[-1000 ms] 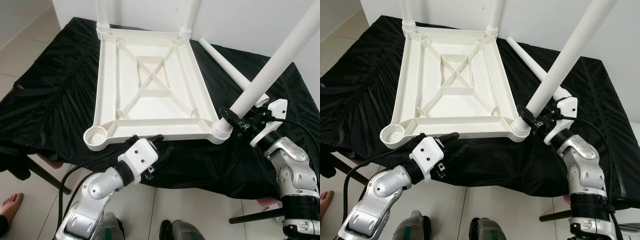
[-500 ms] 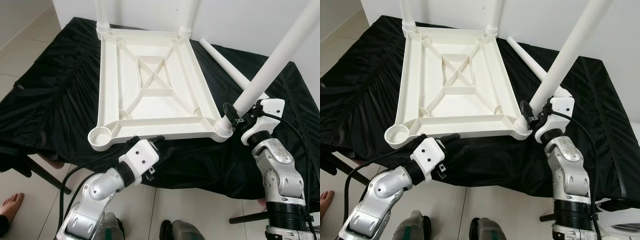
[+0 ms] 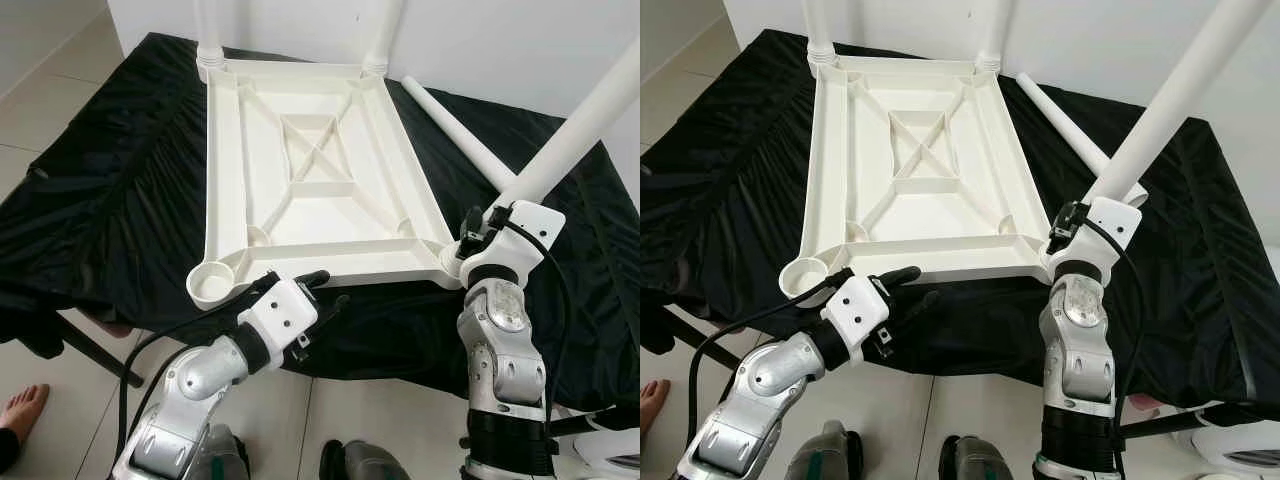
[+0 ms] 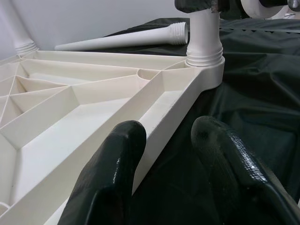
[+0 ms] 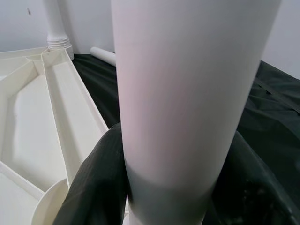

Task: Building children table

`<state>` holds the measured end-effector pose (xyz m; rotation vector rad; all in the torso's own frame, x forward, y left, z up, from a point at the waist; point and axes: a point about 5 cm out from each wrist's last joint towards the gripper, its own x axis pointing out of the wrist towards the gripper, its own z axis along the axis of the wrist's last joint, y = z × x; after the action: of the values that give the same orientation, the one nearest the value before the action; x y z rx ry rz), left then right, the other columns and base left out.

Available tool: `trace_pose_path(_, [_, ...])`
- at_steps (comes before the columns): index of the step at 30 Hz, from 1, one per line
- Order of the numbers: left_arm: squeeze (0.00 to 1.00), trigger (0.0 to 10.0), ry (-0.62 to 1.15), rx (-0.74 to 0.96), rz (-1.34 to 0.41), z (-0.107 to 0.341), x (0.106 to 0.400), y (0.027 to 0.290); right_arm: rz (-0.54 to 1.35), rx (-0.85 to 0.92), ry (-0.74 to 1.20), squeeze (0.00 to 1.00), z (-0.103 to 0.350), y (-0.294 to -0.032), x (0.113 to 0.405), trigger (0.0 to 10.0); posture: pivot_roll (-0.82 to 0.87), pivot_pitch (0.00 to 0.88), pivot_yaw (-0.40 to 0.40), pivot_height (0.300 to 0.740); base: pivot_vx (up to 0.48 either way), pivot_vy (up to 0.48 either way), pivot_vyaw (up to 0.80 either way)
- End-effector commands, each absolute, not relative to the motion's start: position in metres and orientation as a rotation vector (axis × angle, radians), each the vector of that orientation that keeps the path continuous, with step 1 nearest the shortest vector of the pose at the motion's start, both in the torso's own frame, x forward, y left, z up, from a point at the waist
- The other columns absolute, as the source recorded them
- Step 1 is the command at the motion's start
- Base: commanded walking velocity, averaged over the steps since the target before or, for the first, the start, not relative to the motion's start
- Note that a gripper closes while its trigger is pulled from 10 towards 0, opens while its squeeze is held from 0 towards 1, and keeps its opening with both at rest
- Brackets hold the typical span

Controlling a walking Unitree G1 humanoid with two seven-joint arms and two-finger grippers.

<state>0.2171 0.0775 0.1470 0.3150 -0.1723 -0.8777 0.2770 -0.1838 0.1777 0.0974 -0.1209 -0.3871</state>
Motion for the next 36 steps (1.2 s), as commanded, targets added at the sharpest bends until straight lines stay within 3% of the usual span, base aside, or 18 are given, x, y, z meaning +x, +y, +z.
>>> trace_pose_path(1, [0.0,10.0,-0.164,0.305,-0.853,0.146,0.216,0.077,-0.404,0.09,-0.11,0.0,0.176,-0.187,0.274,10.0,0.04,0.071,-0.092,0.74,0.0,0.0,0.0])
trace_pose_path(4, [0.0,10.0,-0.166,0.305,-0.851,0.146,0.216,0.076,-0.387,0.099,-0.1,0.0,0.176,-0.184,0.275,10.0,0.04,0.072,-0.095,0.74,0.0,0.0,0.0])
trace_pose_path(5, [0.0,10.0,-0.166,0.304,-0.851,0.146,0.217,0.076,-0.392,0.105,-0.093,1.0,0.175,-0.184,0.275,10.0,0.04,0.072,-0.095,0.74,0.0,0.0,0.0])
trace_pose_path(13, [0.0,10.0,-0.167,0.302,-0.85,0.147,0.217,0.076,-0.273,0.094,-0.118,1.0,0.175,-0.179,0.274,10.0,0.04,0.085,-0.088,0.74,0.0,0.0,0.0])
trace_pose_path(14, [0.0,10.0,-0.166,0.302,-0.85,0.147,0.217,0.076,-0.218,0.083,-0.114,0.48,0.173,-0.178,0.275,10.0,0.03,0.086,-0.088,0.74,0.0,0.0,0.0])
trace_pose_path(16, [0.0,10.0,-0.166,0.302,-0.85,0.147,0.217,0.076,-0.18,0.076,-0.11,0.48,0.172,-0.177,0.275,10.0,0.03,0.086,-0.088,0.74,0.0,0.0,0.0])
trace_pose_path(17, [0.0,10.0,-0.166,0.302,-0.85,0.147,0.217,0.076,-0.128,0.069,-0.096,0.0,0.168,-0.177,0.276,10.0,0.03,0.091,-0.083,0.74,0.0,0.0,0.0])
trace_pose_path(25, [0.0,10.0,-0.169,0.3,-0.847,0.148,0.219,0.077,0.112,0.044,-0.066,0.0,0.158,-0.187,0.282,10.0,0.03,0.095,-0.08,0.74,0.0,0.0,0.0])
trace_pose_path(29, [0.0,10.0,-0.17,0.298,-0.848,0.148,0.22,0.076,0.304,-0.079,-0.073,0.0,0.157,-0.204,0.287,10.0,0.02,0.094,-0.077,0.74,0.0,0.0,0.0])
trace_pose_path(32, [0.0,10.0,-0.171,0.297,-0.848,0.149,0.22,0.075,0.416,-0.062,-0.04,0.0,0.156,-0.222,0.291,10.0,0.02,0.095,-0.079,0.74,0.0,0.0,0.0])
trace_pose_path(36, [0.0,10.0,-0.172,0.294,-0.845,0.149,0.22,0.076,0.495,-0.066,-0.014,0.0,0.152,-0.228,0.291,10.0,0.03,0.096,-0.075,0.74,0.0,0.0,0.0])
